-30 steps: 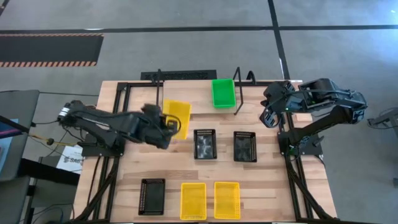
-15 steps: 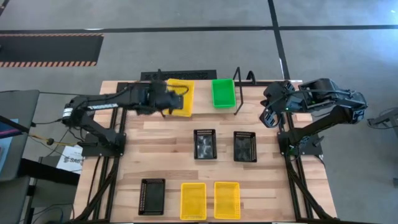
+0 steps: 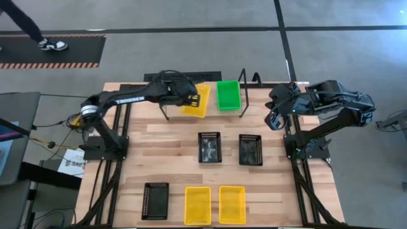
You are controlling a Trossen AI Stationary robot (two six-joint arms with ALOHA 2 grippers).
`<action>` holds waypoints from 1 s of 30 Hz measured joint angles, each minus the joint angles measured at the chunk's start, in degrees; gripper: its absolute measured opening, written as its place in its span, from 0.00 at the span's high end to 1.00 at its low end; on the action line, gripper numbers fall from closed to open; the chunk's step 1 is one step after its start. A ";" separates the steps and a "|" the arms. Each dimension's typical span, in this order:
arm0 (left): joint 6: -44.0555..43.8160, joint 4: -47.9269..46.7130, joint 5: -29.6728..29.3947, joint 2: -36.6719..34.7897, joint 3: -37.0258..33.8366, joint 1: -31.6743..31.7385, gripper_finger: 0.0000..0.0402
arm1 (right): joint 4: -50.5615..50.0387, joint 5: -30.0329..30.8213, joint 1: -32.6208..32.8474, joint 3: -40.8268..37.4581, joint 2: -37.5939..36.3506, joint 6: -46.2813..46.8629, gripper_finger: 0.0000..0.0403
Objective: Stack baskets on shelf by color
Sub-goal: Put the top yellow bin on the shelf
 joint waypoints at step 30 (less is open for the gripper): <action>4.45 5.22 10.57 8.51 -0.04 6.08 1.00 | 0.13 -0.11 0.00 0.00 -0.02 0.00 0.96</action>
